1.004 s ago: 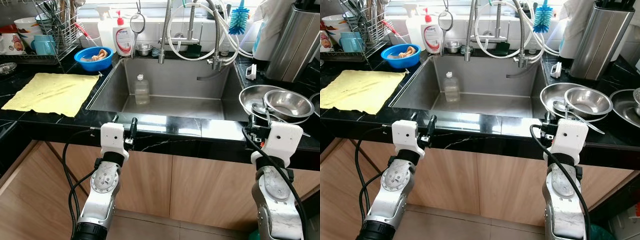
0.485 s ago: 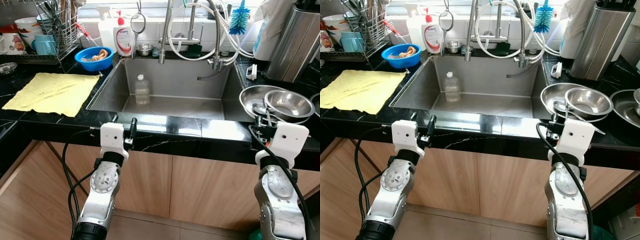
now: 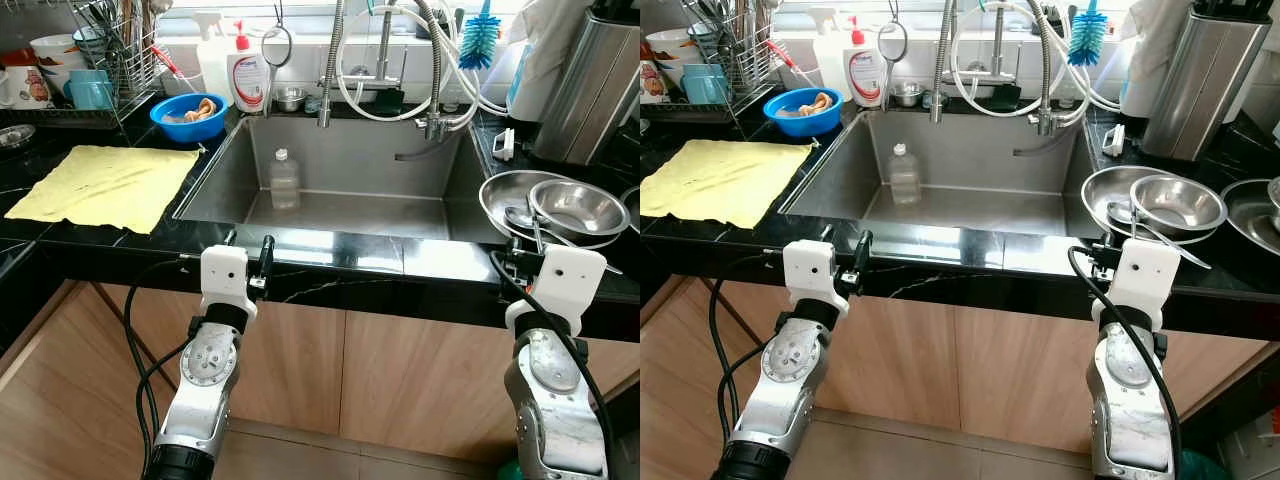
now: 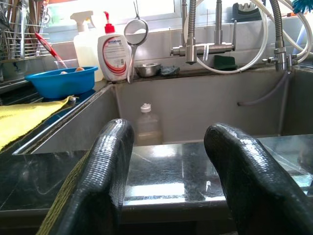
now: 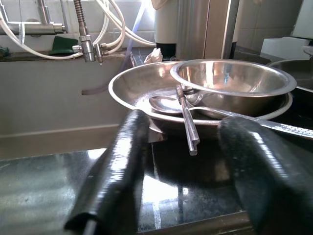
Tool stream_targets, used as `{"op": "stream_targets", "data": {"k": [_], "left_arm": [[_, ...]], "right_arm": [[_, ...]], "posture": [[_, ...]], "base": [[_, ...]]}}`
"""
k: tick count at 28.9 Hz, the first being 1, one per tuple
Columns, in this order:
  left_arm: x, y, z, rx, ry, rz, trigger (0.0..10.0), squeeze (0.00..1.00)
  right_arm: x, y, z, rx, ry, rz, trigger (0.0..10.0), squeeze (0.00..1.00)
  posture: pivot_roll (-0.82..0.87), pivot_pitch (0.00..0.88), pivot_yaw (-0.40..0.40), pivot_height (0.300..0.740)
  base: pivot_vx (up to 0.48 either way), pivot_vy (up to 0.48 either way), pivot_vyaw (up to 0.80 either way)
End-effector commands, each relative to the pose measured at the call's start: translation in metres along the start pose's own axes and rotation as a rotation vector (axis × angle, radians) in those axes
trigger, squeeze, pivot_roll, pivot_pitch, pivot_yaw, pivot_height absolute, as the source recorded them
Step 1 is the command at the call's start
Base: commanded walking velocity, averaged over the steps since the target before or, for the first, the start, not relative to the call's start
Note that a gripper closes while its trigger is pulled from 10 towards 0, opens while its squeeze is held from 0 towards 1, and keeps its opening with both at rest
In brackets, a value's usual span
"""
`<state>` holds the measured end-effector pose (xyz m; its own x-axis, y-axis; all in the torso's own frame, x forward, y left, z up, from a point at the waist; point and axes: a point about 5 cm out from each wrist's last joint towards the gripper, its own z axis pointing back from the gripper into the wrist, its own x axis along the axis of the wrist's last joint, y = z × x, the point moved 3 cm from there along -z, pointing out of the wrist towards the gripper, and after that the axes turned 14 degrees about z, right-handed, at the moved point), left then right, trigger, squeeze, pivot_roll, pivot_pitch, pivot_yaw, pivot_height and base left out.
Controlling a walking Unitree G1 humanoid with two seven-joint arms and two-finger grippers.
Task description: Kitchen organization
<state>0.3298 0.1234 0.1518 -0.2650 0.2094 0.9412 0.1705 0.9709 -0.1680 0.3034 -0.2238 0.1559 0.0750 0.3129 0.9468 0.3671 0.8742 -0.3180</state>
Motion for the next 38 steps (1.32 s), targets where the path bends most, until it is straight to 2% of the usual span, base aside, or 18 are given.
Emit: {"op": "stream_targets", "data": {"k": [1,30,36,38], "left_arm": [[-0.001,0.001,0.001,-0.006,0.009,-0.018,10.0,0.00],[-0.002,0.000,0.001,-0.011,0.012,-0.016,10.0,0.00],[-0.001,0.000,0.000,-0.008,0.010,-0.017,10.0,0.00],[-0.001,0.000,0.000,-0.008,0.009,-0.018,10.0,0.00]], "right_arm": [[0.003,0.003,-0.003,0.002,0.001,0.000,0.0,0.00],[0.005,0.007,-0.007,0.012,0.005,-0.006,0.0,0.00],[0.014,0.008,-0.008,0.018,-0.037,-0.006,0.0,0.00],[0.024,0.013,-0.008,0.043,-0.094,0.015,0.0,0.00]], "posture": [[-0.13,0.000,0.048,0.740],[-0.13,0.000,0.047,0.740],[-0.13,0.000,0.047,0.740],[-0.13,0.000,0.047,0.740]], "base": [[0.000,0.000,0.00],[0.000,0.000,0.00],[0.000,0.000,0.00],[0.000,0.000,0.00]]}}
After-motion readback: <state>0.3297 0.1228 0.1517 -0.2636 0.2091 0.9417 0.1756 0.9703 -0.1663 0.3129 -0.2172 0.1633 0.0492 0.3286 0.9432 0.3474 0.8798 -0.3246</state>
